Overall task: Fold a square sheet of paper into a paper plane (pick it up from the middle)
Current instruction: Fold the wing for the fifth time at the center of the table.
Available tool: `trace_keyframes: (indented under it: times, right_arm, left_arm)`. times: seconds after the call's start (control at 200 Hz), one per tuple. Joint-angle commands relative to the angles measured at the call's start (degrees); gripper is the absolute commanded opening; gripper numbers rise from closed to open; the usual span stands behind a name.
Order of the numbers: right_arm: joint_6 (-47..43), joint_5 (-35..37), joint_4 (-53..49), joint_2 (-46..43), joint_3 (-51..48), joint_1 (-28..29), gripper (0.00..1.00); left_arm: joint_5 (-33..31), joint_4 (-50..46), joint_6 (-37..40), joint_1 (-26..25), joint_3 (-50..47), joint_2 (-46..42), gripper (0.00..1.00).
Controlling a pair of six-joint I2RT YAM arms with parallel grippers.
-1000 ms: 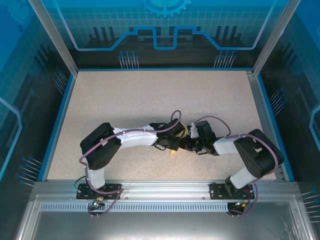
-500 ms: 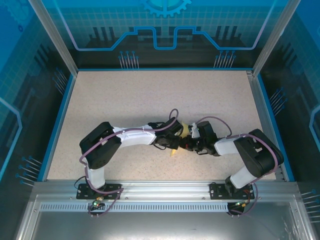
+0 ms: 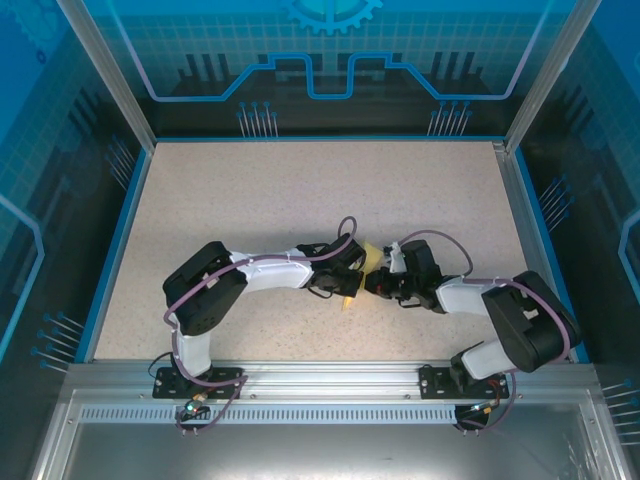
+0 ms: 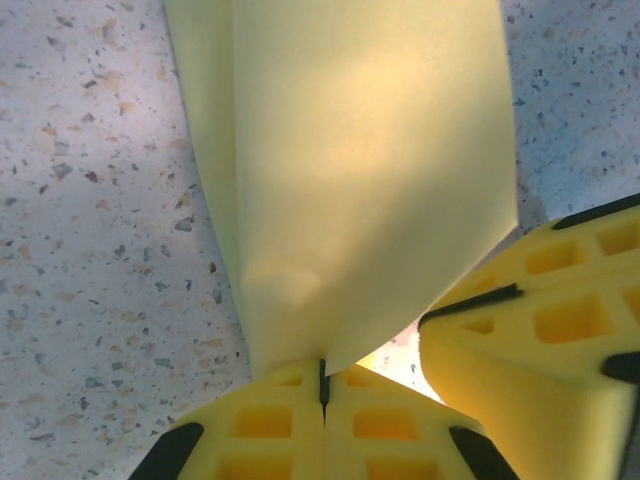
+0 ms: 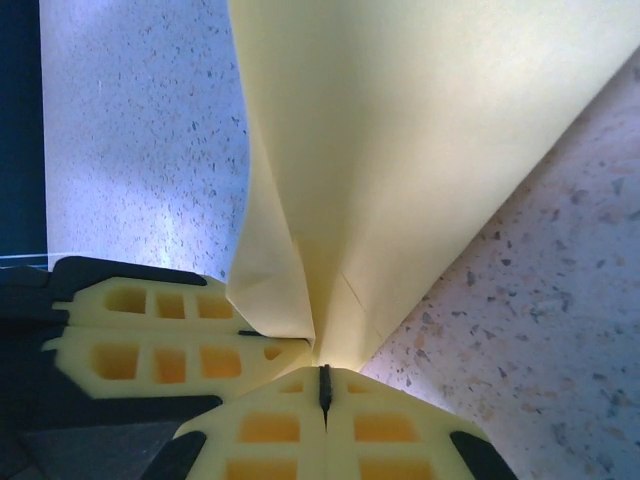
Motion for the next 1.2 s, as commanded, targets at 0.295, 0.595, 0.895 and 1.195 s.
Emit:
trace_keyframes:
  times: [0.295,0.595,0.895,1.195]
  right_arm:
    - [-0.1,-0.9,0.6,-2.0,1.0,-2.8,0.14]
    - [3.7,-4.1,9.1,1.0,0.5,-3.2,0.22]
    - [5.0,-4.9,10.2,4.0,1.9,-4.0,0.29]
    - [4.1,-4.7,8.5,5.3,2.8,-4.0,0.19]
  left_arm:
    - [0.5,0.0,1.1,0.4,-0.8,0.5,0.0]
    - [0.7,-0.2,1.8,0.4,-0.6,0.3,0.0]
    - [1.3,0.2,2.4,0.4,-0.5,0.5,0.0]
    - [1.6,-0.1,3.0,0.4,0.0,0.6,0.02]
